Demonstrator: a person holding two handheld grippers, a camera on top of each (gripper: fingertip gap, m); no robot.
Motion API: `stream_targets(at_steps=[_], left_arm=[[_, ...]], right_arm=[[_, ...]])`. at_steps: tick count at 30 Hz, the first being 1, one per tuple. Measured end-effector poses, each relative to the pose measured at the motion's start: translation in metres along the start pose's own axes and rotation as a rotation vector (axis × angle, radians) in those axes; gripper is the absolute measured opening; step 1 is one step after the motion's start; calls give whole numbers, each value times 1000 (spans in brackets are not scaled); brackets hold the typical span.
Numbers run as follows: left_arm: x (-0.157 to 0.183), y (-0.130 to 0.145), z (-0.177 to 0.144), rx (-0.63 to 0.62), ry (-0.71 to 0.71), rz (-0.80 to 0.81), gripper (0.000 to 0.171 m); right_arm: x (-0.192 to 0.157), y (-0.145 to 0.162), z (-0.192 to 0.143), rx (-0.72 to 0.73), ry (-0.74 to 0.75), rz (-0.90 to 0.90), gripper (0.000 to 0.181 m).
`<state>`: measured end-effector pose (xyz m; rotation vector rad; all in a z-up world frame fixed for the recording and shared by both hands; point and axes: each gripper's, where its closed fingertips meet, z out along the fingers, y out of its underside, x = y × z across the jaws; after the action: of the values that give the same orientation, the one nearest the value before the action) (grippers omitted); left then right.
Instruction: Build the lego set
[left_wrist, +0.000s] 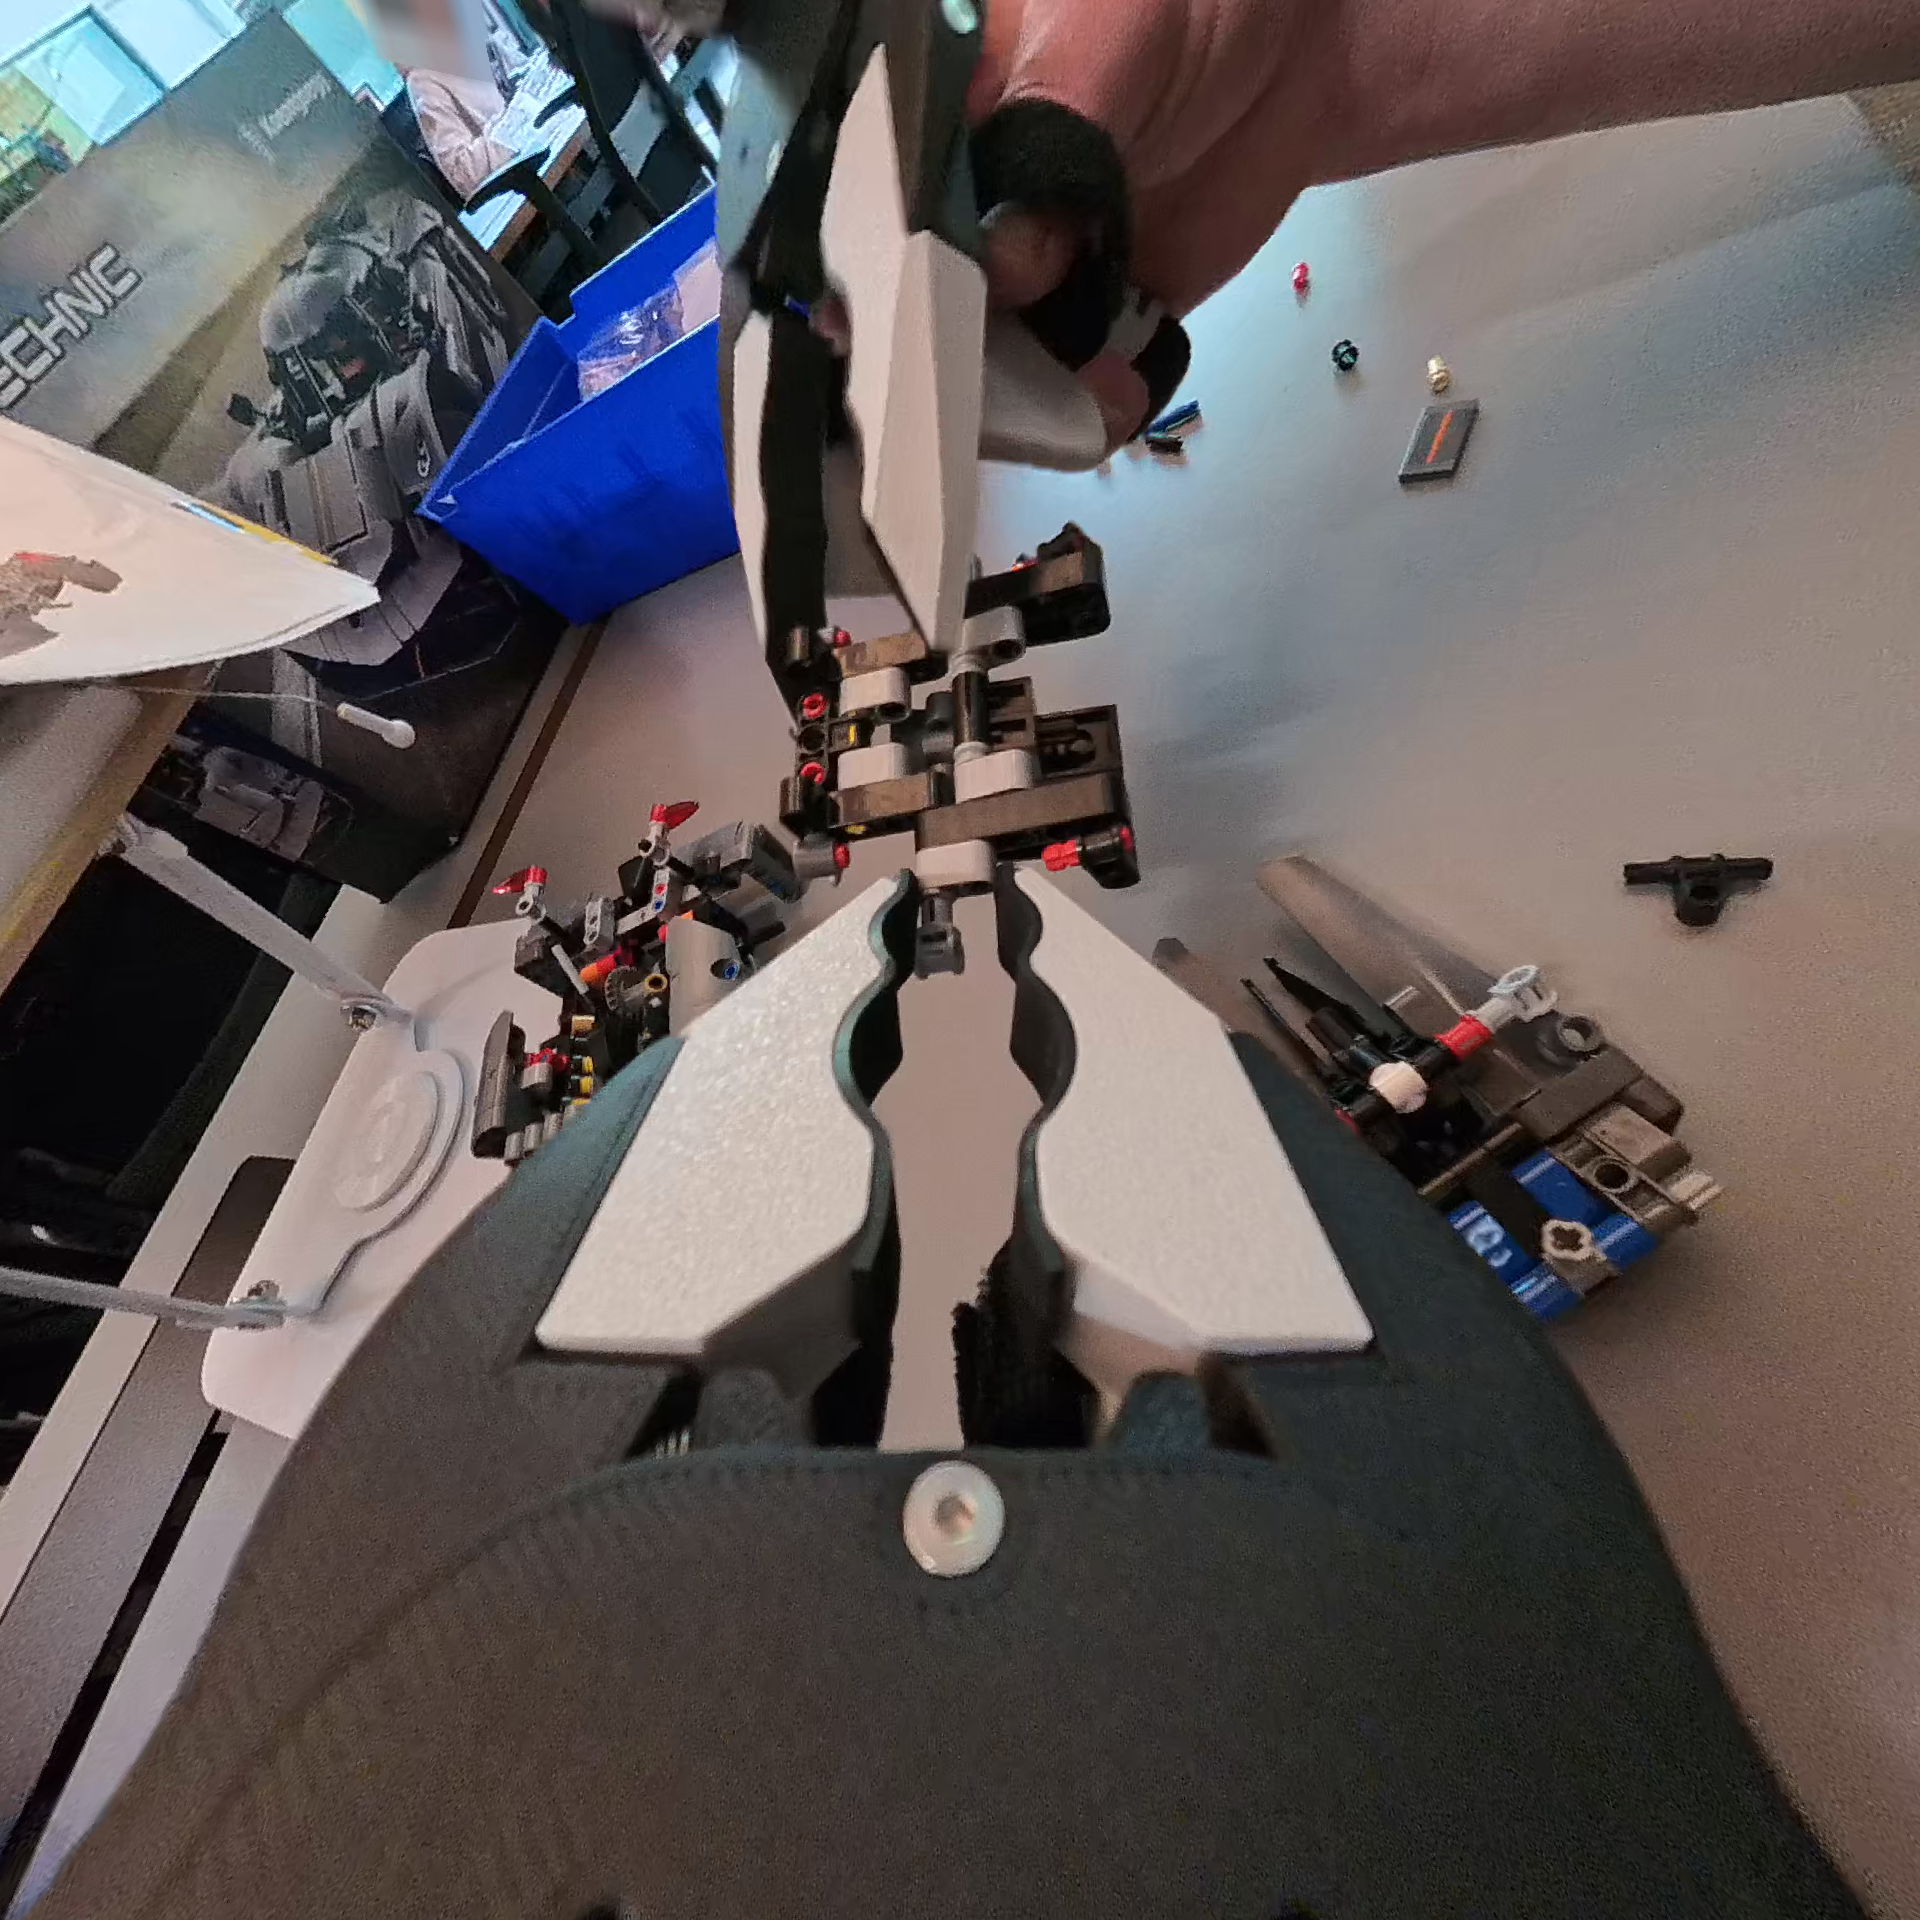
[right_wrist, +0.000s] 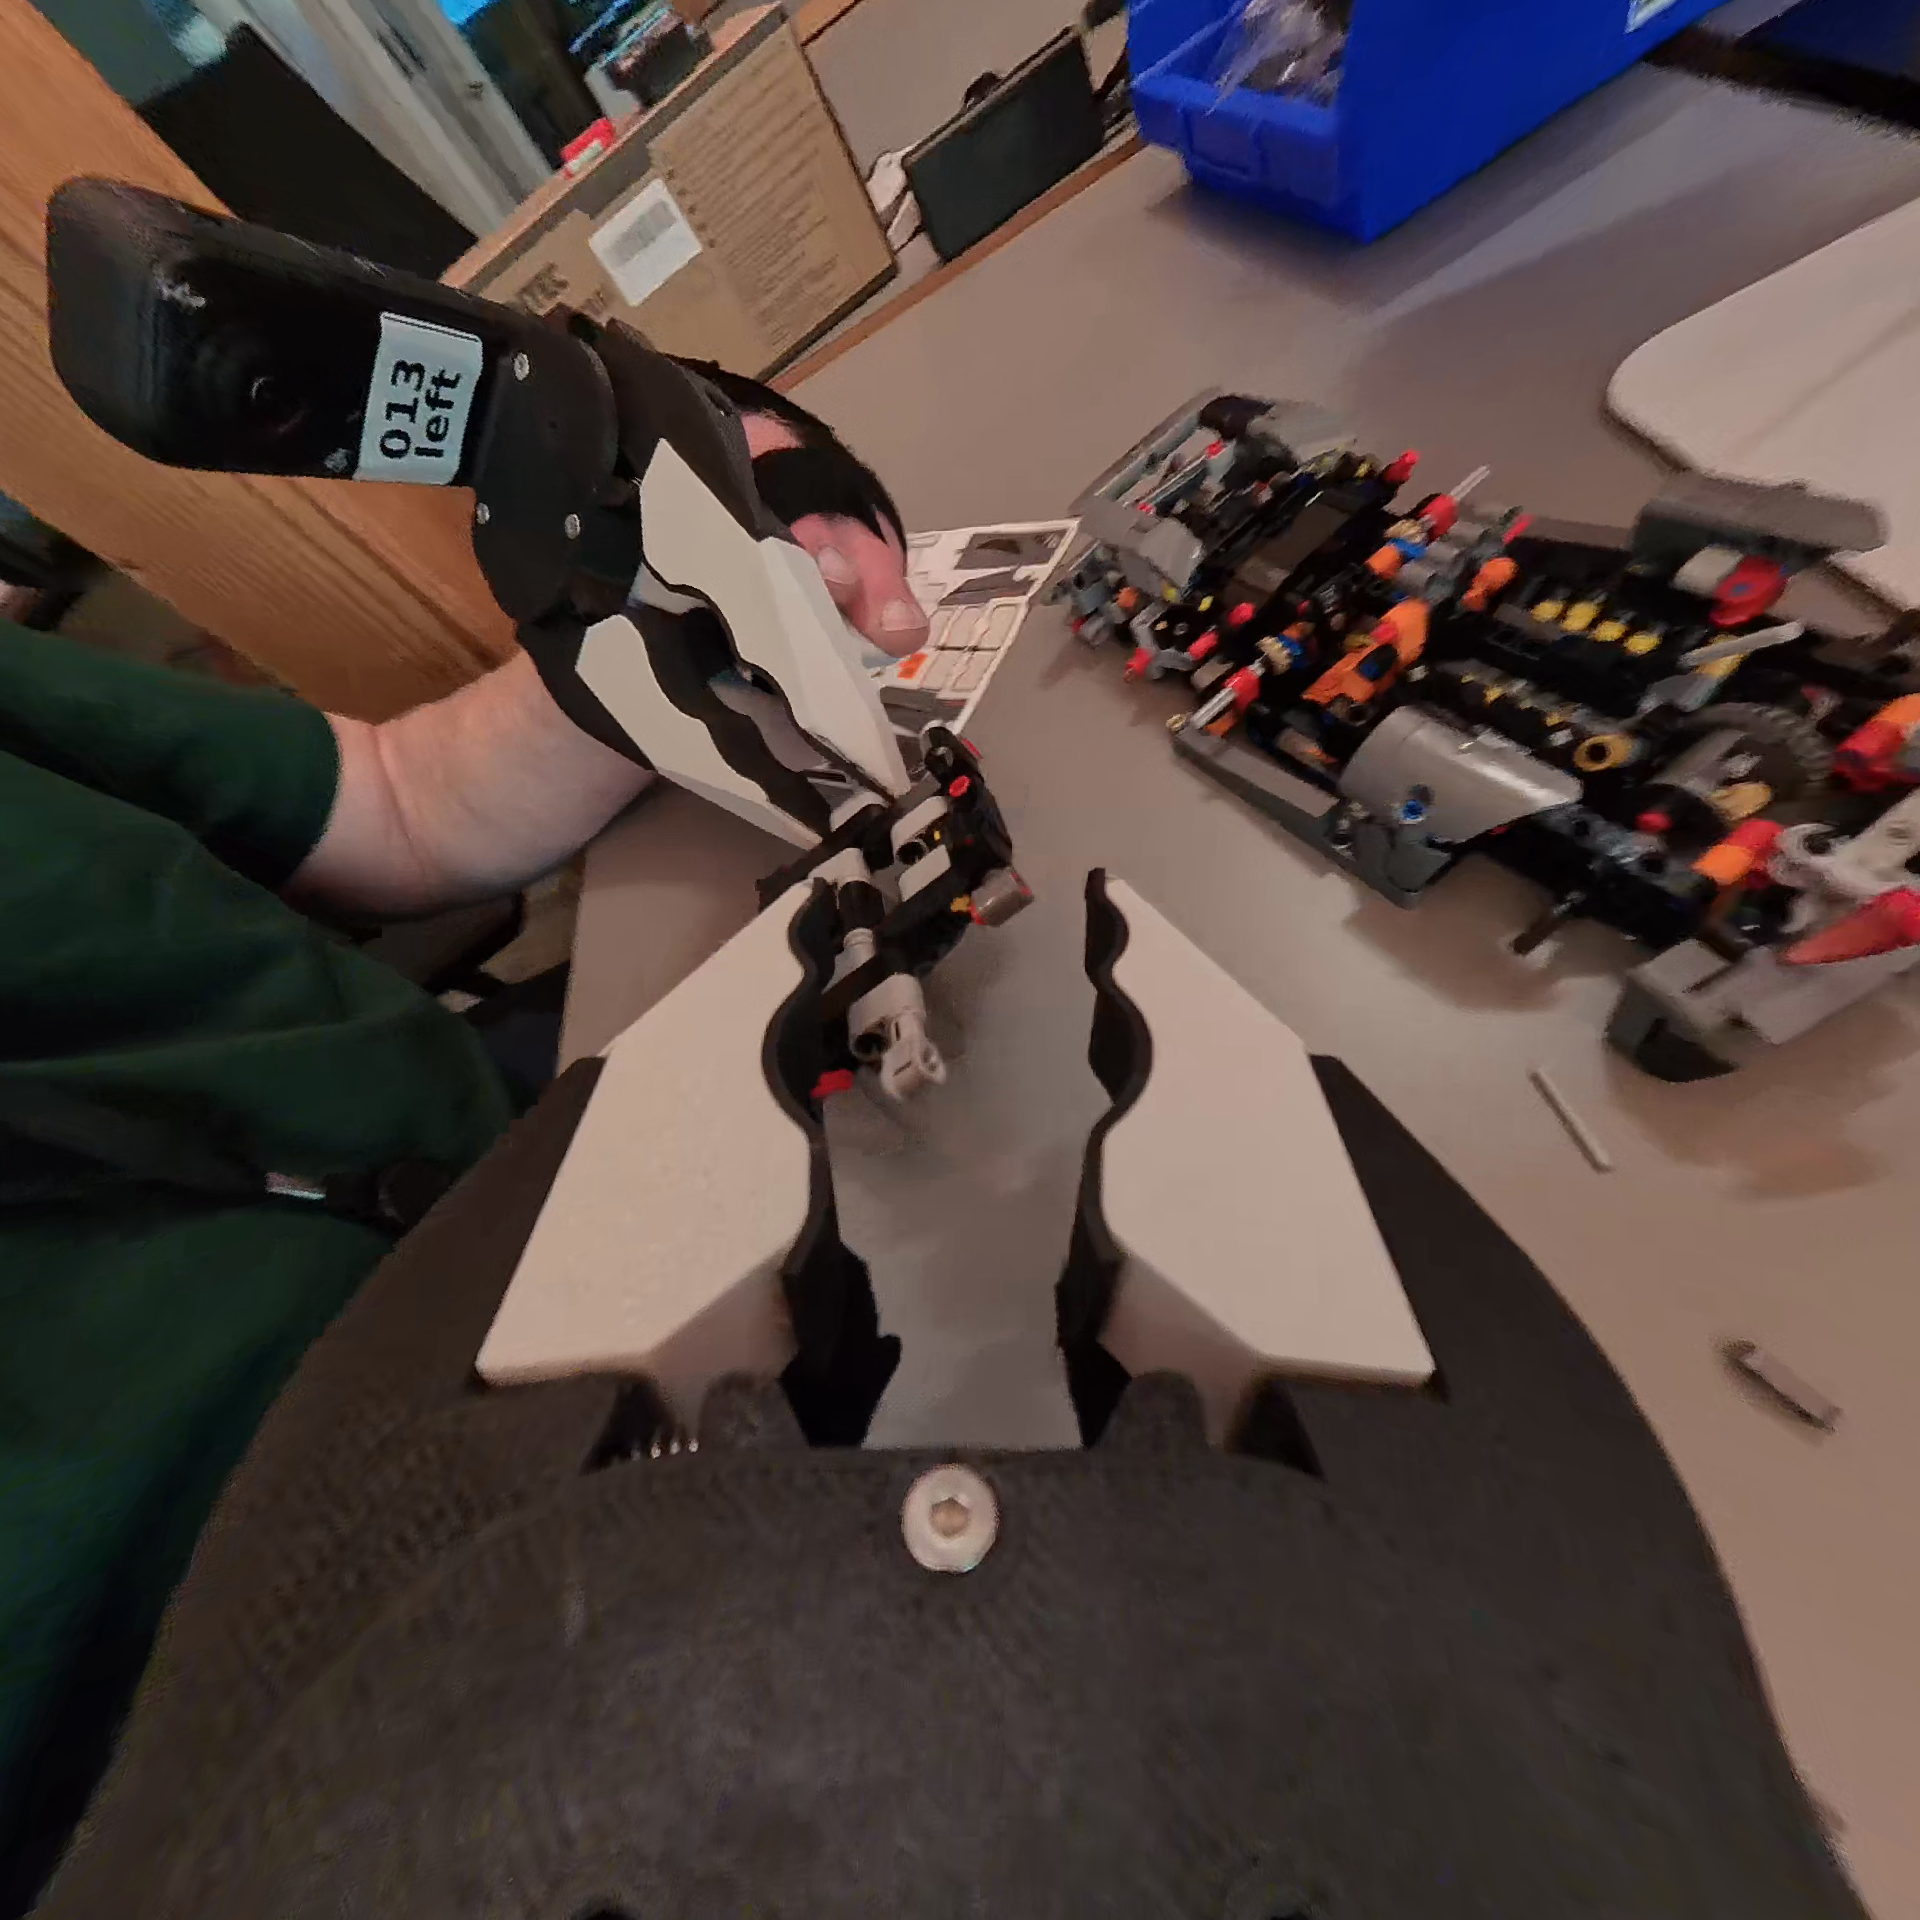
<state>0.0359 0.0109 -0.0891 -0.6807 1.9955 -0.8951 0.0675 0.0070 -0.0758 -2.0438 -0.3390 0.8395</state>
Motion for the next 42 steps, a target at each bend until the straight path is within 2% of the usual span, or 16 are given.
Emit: stream_targets(at_steps=[5,14,20,26,32,35,42], left_arm=[[7,-1,1,-23,10,52,13],[14,4,-1,-55,64,-4,16],[16,19,-15,-144,86,-116,32],[43,34,-29,-236,146,-251,55],[75,50,-25,-316,217,-346,76],[85,56,-21,-341,233,-375,77],[102,51,-15,-337,231,-442,60]], right_arm=[[-8,10,12,-48,-138,89,22],[-12,16,16,6,-126,157,12],[-15,24,18,49,-76,194,12],[-8,29,3,115,-19,284,12],[-6,41,2,133,18,341,12],[-3,47,1,133,51,361,12],[-5,48,3,158,78,363,12]])
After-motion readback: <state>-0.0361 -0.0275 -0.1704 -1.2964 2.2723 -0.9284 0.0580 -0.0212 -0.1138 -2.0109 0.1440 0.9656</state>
